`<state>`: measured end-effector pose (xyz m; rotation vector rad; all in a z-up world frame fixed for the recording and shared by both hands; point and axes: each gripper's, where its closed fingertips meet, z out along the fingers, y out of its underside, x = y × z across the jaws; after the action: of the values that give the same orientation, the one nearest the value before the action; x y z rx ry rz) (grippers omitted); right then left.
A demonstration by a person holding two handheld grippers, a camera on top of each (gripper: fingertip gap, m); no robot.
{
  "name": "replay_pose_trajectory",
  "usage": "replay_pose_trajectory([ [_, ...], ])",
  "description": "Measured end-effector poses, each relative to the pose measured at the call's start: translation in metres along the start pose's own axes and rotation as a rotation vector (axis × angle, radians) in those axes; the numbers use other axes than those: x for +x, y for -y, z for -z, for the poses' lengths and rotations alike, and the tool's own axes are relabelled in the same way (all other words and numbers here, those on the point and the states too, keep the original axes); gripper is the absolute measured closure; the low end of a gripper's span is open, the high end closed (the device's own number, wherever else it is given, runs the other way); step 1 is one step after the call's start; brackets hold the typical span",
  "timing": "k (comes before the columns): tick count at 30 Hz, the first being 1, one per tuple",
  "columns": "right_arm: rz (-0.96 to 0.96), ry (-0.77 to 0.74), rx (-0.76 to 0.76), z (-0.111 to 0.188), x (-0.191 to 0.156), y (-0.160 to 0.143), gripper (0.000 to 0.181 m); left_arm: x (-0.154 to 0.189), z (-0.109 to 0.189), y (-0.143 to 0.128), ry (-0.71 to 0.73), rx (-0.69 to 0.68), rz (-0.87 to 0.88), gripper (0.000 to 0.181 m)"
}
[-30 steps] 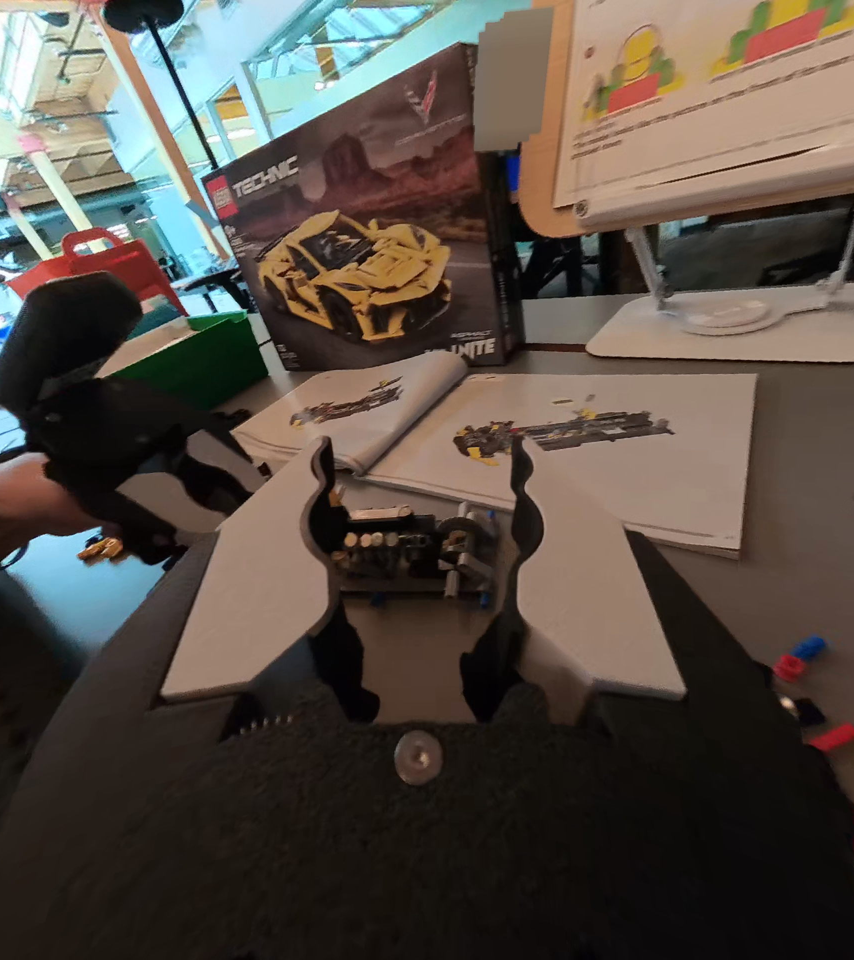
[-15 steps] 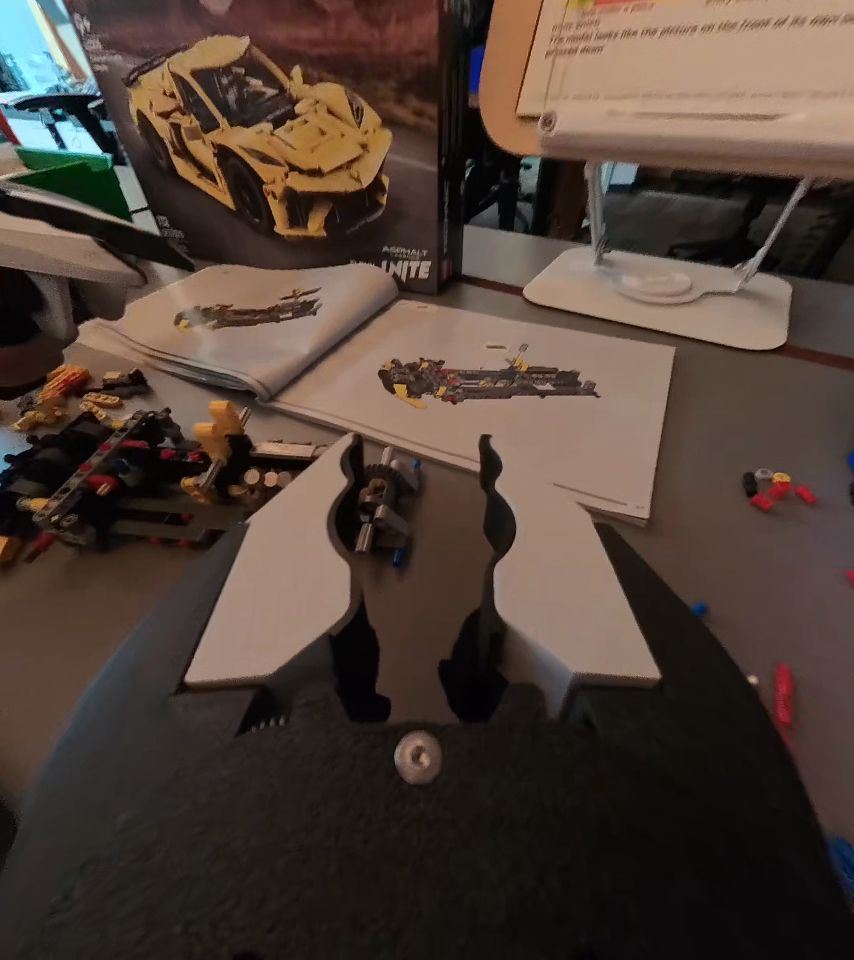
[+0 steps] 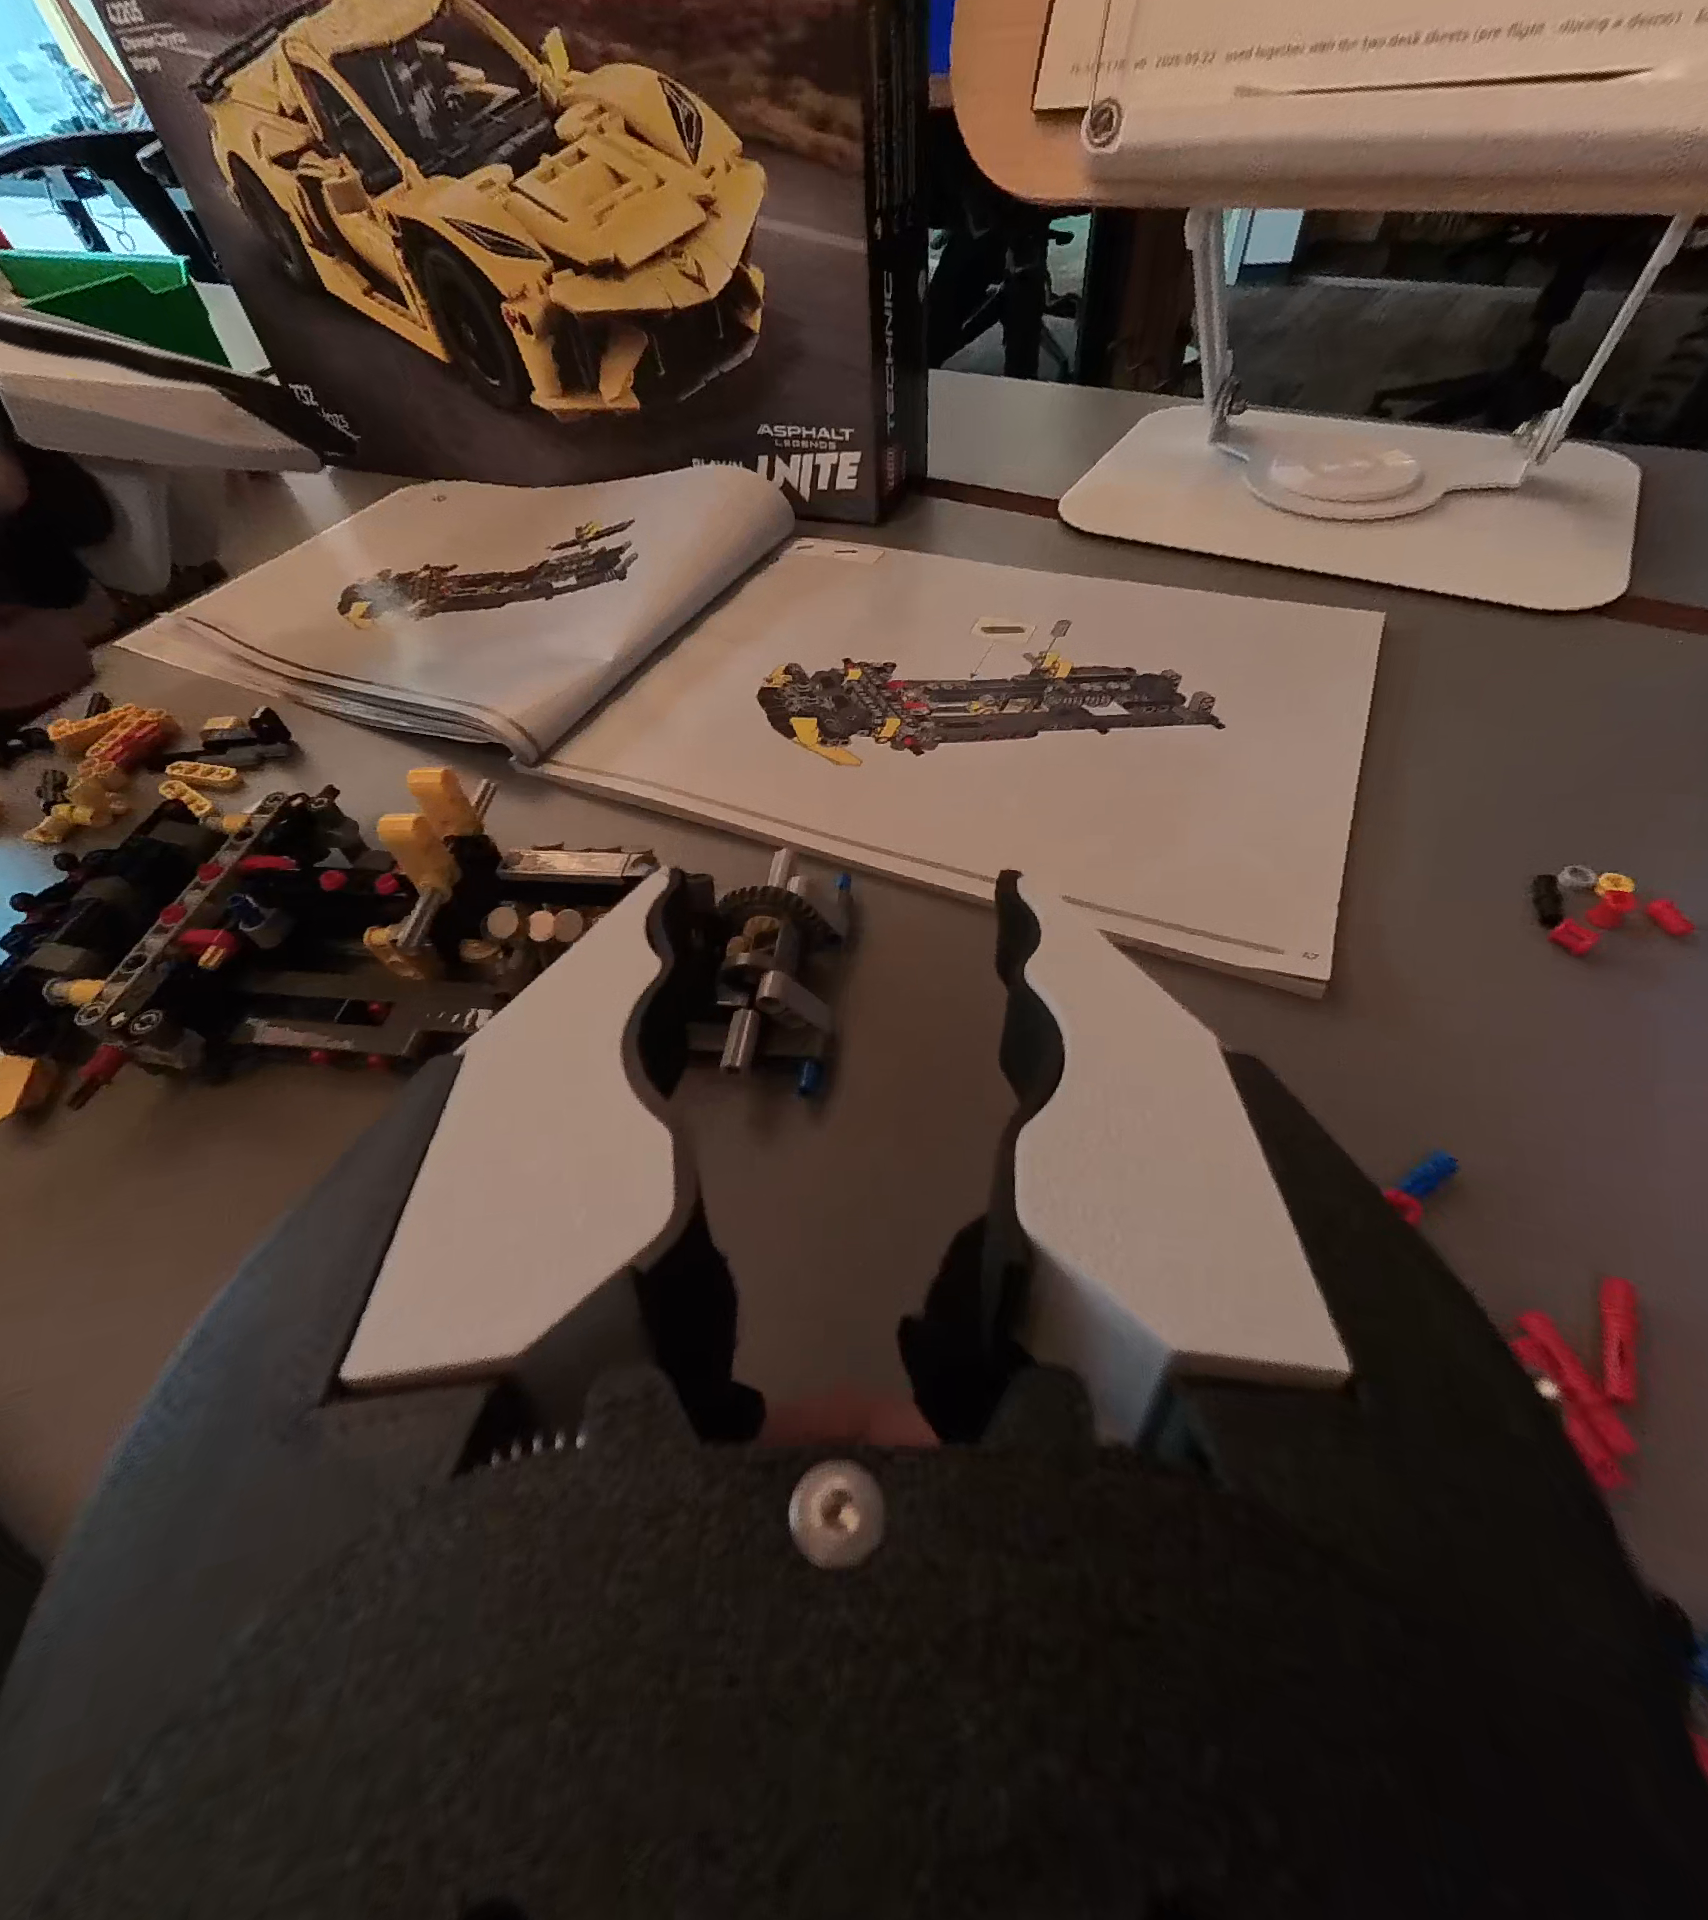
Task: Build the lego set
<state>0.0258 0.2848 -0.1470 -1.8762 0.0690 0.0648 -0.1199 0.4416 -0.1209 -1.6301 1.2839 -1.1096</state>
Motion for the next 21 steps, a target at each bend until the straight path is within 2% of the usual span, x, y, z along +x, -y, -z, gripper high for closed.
replay_pose_trajectory([
  [6, -0.012, 0.005, 0.003, 0.001, 0.000, 0.000, 0.123, -0.004, 0.002, 0.001, 0.021, -0.001, -0.003, 0.157],
  [11, -0.008, 0.006, -0.008, 0.000, 0.000, -0.002, 0.124, -0.019, 0.016, 0.001, 0.067, -0.057, -0.101, 0.157],
  [14, -0.007, -0.009, 0.002, -0.003, 0.003, 0.001, 0.124, -0.018, 0.040, -0.017, 0.003, -0.249, -0.091, 0.150],
  [16, -0.012, -0.017, 0.006, -0.007, 0.004, 0.004, 0.123, -0.016, 0.063, -0.024, 0.017, -0.338, -0.105, 0.146],
  [19, 0.028, -0.046, -0.007, -0.014, 0.008, 0.004, 0.122, -0.001, 0.098, -0.022, 0.100, -0.373, -0.174, 0.147],
  [21, 0.032, -0.040, 0.002, -0.015, 0.006, 0.007, 0.122, 0.023, 0.115, -0.013, 0.132, -0.297, -0.213, 0.148],
])
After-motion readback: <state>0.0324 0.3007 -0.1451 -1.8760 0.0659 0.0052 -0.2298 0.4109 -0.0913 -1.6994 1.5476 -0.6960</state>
